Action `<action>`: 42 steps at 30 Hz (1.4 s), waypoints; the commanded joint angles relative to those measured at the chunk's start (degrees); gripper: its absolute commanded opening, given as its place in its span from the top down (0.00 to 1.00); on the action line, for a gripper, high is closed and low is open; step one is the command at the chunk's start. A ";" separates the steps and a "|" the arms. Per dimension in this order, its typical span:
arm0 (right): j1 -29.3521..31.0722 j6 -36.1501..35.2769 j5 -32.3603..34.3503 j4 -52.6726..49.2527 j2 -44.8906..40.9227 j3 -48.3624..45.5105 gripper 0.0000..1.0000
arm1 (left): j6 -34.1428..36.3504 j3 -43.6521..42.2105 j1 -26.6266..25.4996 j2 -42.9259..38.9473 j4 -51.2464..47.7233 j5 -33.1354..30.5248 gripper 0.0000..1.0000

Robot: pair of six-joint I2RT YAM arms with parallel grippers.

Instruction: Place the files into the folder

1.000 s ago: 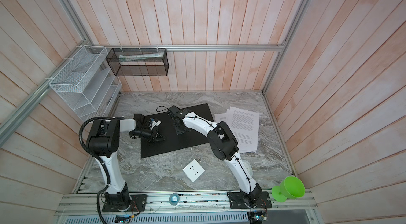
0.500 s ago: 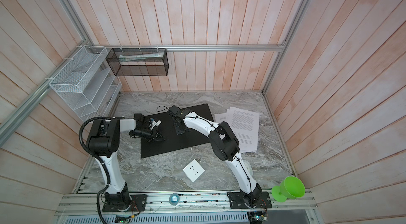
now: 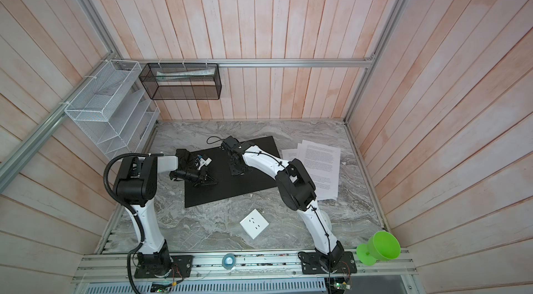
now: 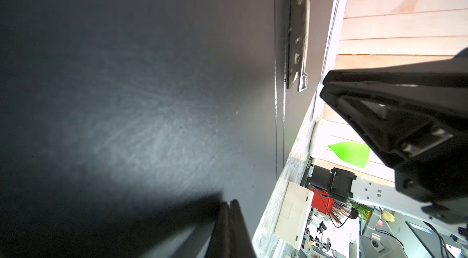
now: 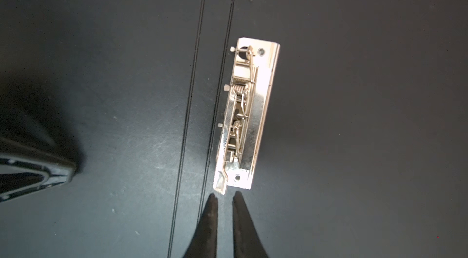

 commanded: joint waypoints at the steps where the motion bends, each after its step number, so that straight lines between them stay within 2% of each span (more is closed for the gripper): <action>1: -0.90 0.26 -1.78 0.50 1.97 -1.04 0.87 | 1.36 0.55 -0.07 2.16 -0.60 -3.63 1.00; 12: -2.42 1.13 -5.65 3.51 1.85 -4.36 0.88 | 1.45 0.78 -0.13 2.36 -1.07 -3.17 1.00; 16: -2.42 1.12 -5.51 3.68 1.20 -4.20 0.87 | 1.45 0.76 -0.07 2.19 -1.25 -2.92 1.00; 21: -2.47 2.69 -1.90 3.08 -1.69 -5.19 0.87 | 1.69 0.77 -0.10 1.82 -1.50 -2.81 1.00; 33: -2.59 3.95 -5.59 5.77 -4.83 -4.86 0.86 | 1.41 1.08 -0.08 2.10 -1.43 -2.96 1.00; 42: -2.71 3.68 -8.47 5.16 -2.01 -3.85 0.87 | 1.44 1.13 -0.06 2.07 -1.42 -3.11 1.00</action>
